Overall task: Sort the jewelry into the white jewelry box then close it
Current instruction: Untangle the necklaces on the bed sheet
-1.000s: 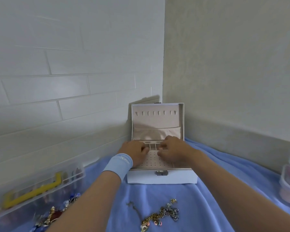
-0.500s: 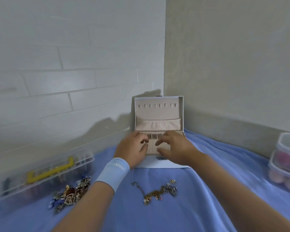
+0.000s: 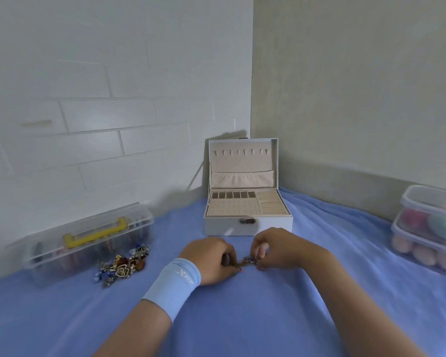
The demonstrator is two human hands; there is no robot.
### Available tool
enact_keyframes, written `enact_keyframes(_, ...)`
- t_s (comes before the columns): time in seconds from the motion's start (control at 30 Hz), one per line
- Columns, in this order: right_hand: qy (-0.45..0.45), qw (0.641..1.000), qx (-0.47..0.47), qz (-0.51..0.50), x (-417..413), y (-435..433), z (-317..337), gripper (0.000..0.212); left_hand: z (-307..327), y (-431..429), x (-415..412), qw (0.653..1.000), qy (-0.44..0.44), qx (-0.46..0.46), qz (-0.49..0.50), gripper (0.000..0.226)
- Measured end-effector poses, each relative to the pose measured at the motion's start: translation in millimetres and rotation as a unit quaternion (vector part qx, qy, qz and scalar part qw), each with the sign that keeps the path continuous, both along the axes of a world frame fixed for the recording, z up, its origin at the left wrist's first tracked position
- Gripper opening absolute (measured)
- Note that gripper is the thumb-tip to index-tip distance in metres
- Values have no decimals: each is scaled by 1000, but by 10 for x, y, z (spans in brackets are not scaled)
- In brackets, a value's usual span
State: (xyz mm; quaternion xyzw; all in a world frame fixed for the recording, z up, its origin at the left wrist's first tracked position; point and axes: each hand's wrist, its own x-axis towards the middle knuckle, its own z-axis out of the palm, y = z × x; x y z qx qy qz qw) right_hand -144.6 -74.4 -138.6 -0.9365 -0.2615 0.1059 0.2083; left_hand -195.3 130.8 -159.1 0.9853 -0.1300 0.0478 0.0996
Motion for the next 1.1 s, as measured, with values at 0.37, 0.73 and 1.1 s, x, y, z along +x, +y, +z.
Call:
enact_keyframes(0.37, -50, 993, 98, -41, 220, -158, -123, 22, -10, -116, 91, 994, 6, -107, 21, 16)
enact_keyframes(0.73, -103, 981, 138, -84, 334, -40, -248, 21, -72, -172, 262, 977, 96, -179, 70, 23)
enact_keyframes(1.1, -77, 926, 345, -130, 258, 83, -227, 22, -7, -67, 274, 833, 139, -531, 72, 16)
